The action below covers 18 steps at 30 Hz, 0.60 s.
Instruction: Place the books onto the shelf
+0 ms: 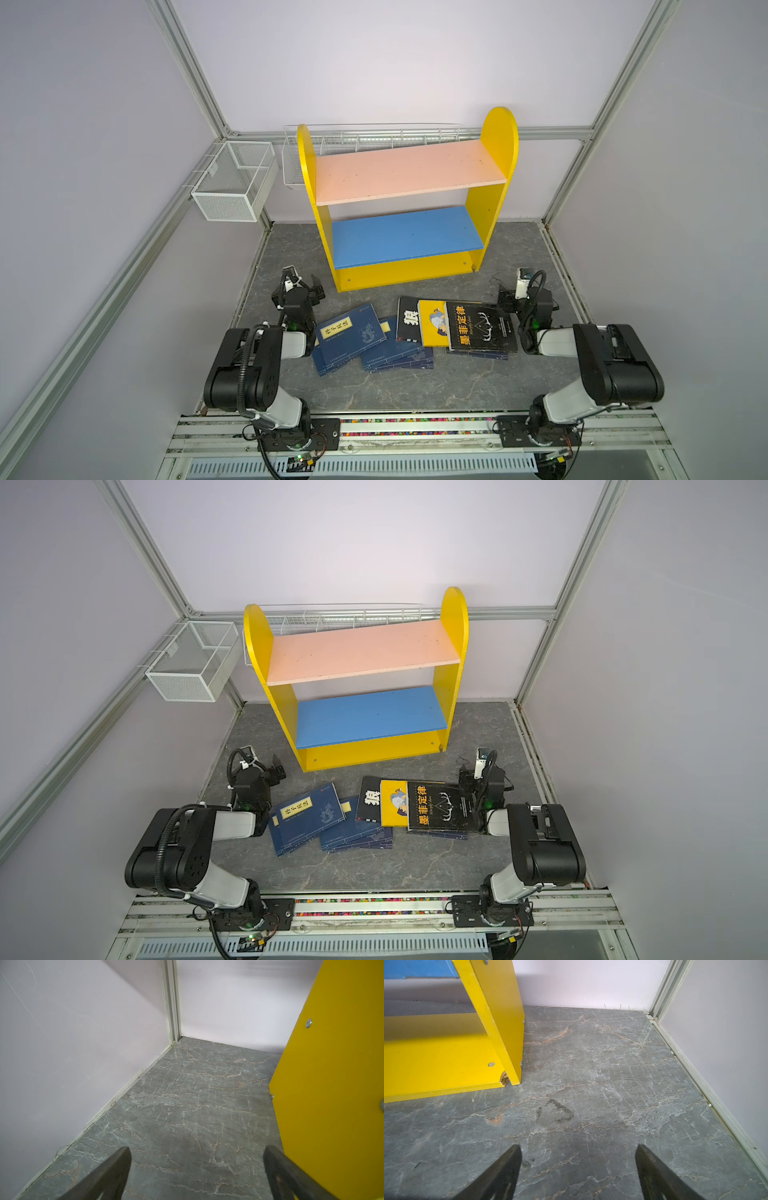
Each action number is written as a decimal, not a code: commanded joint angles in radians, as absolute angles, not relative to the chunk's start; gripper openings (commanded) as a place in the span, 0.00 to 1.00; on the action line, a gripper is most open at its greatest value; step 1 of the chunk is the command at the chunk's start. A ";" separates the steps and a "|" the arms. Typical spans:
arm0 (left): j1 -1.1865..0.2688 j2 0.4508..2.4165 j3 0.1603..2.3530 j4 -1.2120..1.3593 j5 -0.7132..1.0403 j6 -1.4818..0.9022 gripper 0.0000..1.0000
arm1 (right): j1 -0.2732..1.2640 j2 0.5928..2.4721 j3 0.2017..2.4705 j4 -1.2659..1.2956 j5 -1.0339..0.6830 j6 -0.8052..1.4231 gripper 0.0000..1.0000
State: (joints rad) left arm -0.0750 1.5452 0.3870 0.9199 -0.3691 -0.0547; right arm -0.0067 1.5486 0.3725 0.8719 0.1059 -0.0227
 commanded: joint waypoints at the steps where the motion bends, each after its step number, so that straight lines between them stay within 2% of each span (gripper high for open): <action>1: -0.080 1.559 0.380 0.942 -0.376 -0.041 1.00 | -0.022 1.530 0.385 0.868 0.060 -0.017 0.88; 3: -0.086 1.552 0.379 0.948 -0.371 -0.028 1.00 | -0.023 1.530 0.393 0.852 0.026 -0.031 0.90; 5: -0.100 1.496 0.412 0.837 -0.392 -0.019 1.00 | -0.022 1.525 0.393 0.853 -0.001 -0.044 1.00; 7: -0.127 1.414 0.485 0.653 -0.535 -0.037 1.00 | -0.009 1.484 0.412 0.784 0.010 -0.058 0.93; 9: -0.141 1.329 0.543 0.463 -0.652 -0.102 0.98 | 0.007 1.416 0.477 0.582 0.097 -0.025 0.93; 12: -0.191 1.243 0.533 0.400 -0.908 -0.216 0.99 | 0.016 1.382 0.576 0.359 0.246 0.085 0.89; 16: -0.217 1.131 0.598 0.018 -1.002 -0.516 0.99 | 0.039 1.331 0.677 0.057 0.417 0.286 0.89; 18: -0.282 1.091 0.631 -0.195 -1.064 -0.668 0.99 | 0.037 1.300 0.717 -0.104 0.451 0.400 0.91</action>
